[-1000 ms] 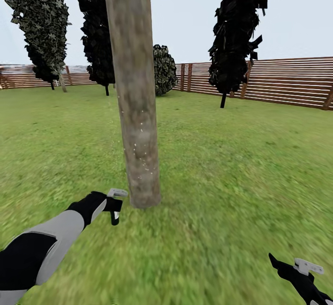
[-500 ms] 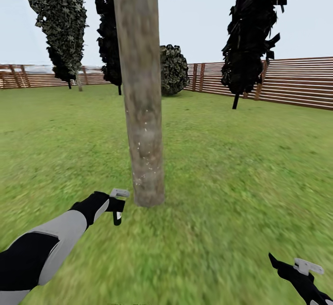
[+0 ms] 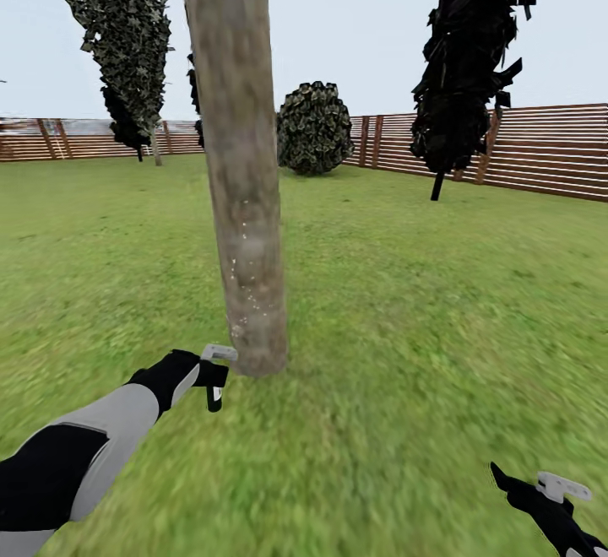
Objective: In the garden, pick up the pesticide atomizer on the floor and spray pesticide onto both trees until each tree trunk is fully covered.
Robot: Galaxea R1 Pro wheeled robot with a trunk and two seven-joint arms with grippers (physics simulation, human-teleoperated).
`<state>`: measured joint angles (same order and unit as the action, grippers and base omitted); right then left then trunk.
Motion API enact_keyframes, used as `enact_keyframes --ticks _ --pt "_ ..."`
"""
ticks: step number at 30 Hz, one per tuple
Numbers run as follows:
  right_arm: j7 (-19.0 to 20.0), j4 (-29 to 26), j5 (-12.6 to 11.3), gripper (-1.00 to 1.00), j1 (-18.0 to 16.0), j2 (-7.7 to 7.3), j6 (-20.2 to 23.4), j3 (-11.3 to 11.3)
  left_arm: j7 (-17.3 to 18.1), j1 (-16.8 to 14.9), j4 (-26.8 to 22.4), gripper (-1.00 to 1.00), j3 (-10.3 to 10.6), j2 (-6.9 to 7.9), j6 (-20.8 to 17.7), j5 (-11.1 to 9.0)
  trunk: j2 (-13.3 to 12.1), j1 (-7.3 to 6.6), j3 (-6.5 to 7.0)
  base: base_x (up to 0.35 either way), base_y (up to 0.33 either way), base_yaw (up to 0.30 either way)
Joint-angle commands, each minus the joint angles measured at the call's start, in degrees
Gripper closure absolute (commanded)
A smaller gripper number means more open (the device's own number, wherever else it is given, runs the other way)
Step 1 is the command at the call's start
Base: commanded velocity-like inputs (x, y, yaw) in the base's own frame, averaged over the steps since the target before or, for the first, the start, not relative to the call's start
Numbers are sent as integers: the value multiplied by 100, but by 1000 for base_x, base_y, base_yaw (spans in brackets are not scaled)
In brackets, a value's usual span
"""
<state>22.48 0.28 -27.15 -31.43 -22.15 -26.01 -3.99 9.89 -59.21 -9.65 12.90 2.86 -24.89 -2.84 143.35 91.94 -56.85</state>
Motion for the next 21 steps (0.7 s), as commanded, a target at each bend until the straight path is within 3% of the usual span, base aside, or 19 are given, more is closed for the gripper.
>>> enact_keyframes --ticks 1,8,21 --pt "48 7 -18 -100 -3 0 -1 -40 13 -3 -11 100 46 4 -29 -26 3 -1 -6 0 -323 0" --pt "55 7 -26 -100 -3 0 -1 -41 13 -3 -11 100 46 1 -30 -31 3 -1 -6 0 -325 17" --pt "55 7 -27 -100 -3 4 -1 -40 13 -3 -2 100 46 -66 -34 -33 3 -1 -6 57 -321 265"
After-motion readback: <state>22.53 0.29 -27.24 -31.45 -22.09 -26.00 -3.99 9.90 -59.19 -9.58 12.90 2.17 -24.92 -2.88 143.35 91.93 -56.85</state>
